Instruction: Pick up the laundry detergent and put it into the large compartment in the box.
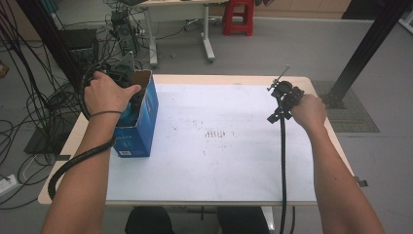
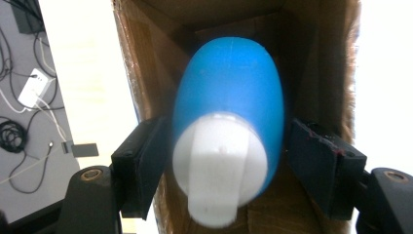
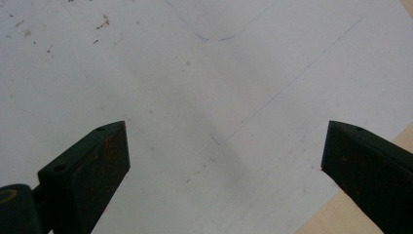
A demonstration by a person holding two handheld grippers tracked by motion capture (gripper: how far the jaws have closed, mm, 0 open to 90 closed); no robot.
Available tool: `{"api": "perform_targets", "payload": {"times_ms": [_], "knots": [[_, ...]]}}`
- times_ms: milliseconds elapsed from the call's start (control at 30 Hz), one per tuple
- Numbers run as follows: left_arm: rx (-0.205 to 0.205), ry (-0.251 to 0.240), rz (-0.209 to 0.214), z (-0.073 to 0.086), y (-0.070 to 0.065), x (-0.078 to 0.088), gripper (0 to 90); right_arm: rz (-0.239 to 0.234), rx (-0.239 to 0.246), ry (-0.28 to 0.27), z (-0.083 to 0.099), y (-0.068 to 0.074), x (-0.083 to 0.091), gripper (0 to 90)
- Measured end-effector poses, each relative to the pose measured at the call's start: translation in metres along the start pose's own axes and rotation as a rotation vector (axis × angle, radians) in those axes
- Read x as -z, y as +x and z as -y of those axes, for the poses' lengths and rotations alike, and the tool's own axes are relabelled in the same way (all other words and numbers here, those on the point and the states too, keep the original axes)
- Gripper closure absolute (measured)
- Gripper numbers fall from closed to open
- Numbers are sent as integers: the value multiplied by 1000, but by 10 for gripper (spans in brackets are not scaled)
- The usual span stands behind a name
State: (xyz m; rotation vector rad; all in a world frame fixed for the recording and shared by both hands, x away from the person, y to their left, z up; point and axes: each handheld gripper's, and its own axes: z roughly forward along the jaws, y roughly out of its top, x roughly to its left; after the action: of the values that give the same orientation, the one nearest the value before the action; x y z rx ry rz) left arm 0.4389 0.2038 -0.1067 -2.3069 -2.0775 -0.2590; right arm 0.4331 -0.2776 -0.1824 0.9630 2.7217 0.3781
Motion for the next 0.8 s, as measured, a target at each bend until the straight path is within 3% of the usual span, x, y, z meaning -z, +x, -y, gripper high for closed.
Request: {"api": "perform_targets", "payload": {"times_ms": [333, 800], "knots": [[-10, -20, 0, 3, 2, 28, 278, -2, 7, -2, -2, 2, 1, 34], [-70, -50, -10, 11, -1, 78, 195, 7, 11, -7, -2, 3, 6, 34]]}}
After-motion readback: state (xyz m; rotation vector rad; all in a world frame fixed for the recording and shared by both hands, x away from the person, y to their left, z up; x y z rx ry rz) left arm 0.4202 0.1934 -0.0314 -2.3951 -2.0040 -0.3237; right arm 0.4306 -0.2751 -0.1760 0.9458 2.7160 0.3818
